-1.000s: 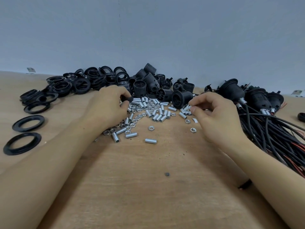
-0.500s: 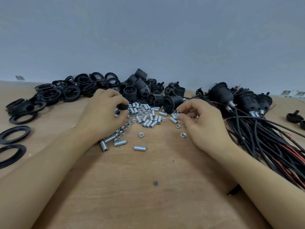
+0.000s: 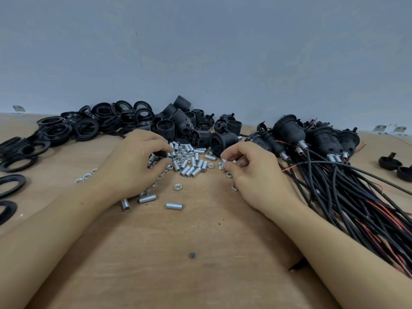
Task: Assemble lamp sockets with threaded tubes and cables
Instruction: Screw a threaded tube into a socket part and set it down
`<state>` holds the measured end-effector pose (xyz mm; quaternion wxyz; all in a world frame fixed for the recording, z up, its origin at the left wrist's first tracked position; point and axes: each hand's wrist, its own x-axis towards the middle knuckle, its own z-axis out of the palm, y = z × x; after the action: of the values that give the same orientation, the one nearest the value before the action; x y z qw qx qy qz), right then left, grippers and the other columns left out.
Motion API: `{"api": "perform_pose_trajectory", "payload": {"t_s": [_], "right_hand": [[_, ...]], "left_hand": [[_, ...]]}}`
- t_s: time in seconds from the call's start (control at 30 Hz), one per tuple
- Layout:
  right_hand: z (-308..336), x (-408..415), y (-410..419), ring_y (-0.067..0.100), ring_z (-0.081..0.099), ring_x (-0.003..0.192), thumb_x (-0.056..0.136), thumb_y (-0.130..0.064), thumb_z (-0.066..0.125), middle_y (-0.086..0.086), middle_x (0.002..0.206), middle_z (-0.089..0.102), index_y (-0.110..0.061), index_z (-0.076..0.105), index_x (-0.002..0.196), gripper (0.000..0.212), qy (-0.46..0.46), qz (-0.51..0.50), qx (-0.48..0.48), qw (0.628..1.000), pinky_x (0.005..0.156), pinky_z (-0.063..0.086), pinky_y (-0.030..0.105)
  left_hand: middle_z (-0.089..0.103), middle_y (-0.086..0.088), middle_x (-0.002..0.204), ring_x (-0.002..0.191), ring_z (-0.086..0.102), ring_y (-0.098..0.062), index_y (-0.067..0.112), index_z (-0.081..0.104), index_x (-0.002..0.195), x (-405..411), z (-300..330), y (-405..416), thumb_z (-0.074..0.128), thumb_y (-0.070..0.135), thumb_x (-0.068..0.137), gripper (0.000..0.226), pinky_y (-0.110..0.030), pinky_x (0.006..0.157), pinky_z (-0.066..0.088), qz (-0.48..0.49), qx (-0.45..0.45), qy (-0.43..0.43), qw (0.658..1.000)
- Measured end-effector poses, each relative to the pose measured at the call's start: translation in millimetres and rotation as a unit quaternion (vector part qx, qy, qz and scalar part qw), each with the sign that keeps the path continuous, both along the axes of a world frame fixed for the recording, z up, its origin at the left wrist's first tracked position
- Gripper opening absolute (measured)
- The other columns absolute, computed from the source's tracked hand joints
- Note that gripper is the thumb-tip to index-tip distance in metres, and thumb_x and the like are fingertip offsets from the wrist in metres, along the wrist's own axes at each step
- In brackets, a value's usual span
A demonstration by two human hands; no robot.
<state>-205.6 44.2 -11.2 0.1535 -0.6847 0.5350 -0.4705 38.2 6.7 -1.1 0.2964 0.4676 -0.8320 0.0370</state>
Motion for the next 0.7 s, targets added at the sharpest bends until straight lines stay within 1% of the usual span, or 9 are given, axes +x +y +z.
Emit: {"api": "perform_pose_trajectory", "payload": {"t_s": [0.1,0.2,0.27,0.37,0.47,0.53,0.6,0.7], "right_hand": [[-0.9,-1.0,-0.5,0.011,0.059,0.064,0.086,-0.009,0.068,-0.017,0.075,0.057,-0.029,0.066,0.088,0.021,0.004,-0.001,-0.004,1.0,0.066,0.056,0.036],[-2.3,-0.9,-1.6,0.007,0.057,0.062,0.086,-0.01,0.068,-0.018,0.076,0.057,-0.032,0.065,0.087,0.022,0.006,-0.002,0.0,1.0,0.063,0.053,0.029],[-3.6,-0.5,-3.0,0.005,0.056,0.061,0.086,-0.01,0.068,-0.018,0.074,0.057,-0.032,0.065,0.086,0.022,0.01,0.0,0.002,1.0,0.061,0.048,0.024],[-5.0,0.0,-4.9,0.005,0.055,0.059,0.086,-0.01,0.069,-0.018,0.074,0.058,-0.029,0.066,0.087,0.02,0.015,0.006,0.004,1.0,0.06,0.044,0.021],[-4.5,0.7,-5.3,0.004,0.055,0.061,0.086,-0.01,0.068,-0.018,0.075,0.058,-0.028,0.066,0.088,0.018,0.021,0.007,0.005,1.0,0.059,0.042,0.017],[-4.3,1.8,-5.4,0.005,0.056,0.065,0.087,-0.009,0.068,-0.017,0.08,0.06,-0.027,0.066,0.089,0.019,0.026,0.01,0.007,1.0,0.059,0.042,0.012],[-4.7,2.5,-5.4,0.005,0.056,0.07,0.087,-0.008,0.068,-0.015,0.087,0.062,-0.027,0.065,0.089,0.019,0.032,0.012,0.007,0.999,0.062,0.042,0.01],[-5.3,3.2,-5.6,0.004,0.056,0.072,0.086,-0.008,0.069,-0.014,0.089,0.063,-0.026,0.066,0.089,0.019,0.037,0.01,0.003,0.999,0.064,0.041,0.009]], "left_hand": [[0.069,0.0,0.11,0.11,0.058,-0.024,0.014,0.076,0.104,-0.2,1.7,2.4,0.076,0.016,0.086,0.018,-0.032,0.094,0.04,-0.009,-0.01,0.006,1.0],[0.07,0.001,0.107,0.107,0.059,-0.025,0.015,0.077,0.102,-1.5,2.3,4.0,0.076,0.017,0.086,0.017,-0.04,0.095,0.046,-0.023,-0.008,0.002,1.0],[0.07,0.001,0.106,0.107,0.058,-0.025,0.016,0.077,0.103,-2.4,2.4,4.5,0.075,0.018,0.086,0.016,-0.043,0.095,0.047,-0.034,-0.006,-0.003,0.999],[0.07,0.003,0.105,0.106,0.058,-0.024,0.017,0.077,0.102,-2.7,1.5,5.2,0.075,0.017,0.087,0.016,-0.041,0.094,0.047,-0.047,-0.009,0.0,0.999],[0.07,0.003,0.104,0.105,0.058,-0.023,0.017,0.077,0.102,-1.8,1.8,4.4,0.074,0.017,0.087,0.016,-0.039,0.094,0.046,-0.048,-0.02,0.004,0.999],[0.07,0.004,0.104,0.106,0.058,-0.023,0.017,0.076,0.103,-1.7,2.2,4.6,0.074,0.018,0.087,0.016,-0.038,0.094,0.046,-0.043,-0.022,0.008,0.999],[0.07,0.004,0.104,0.106,0.057,-0.022,0.017,0.076,0.104,-2.2,2.0,5.8,0.073,0.019,0.088,0.016,-0.037,0.094,0.045,-0.042,-0.024,0.011,0.999],[0.069,0.006,0.107,0.107,0.056,-0.02,0.018,0.075,0.106,-1.1,2.1,5.4,0.072,0.023,0.089,0.018,-0.038,0.095,0.045,-0.032,-0.022,0.013,0.999]]}}
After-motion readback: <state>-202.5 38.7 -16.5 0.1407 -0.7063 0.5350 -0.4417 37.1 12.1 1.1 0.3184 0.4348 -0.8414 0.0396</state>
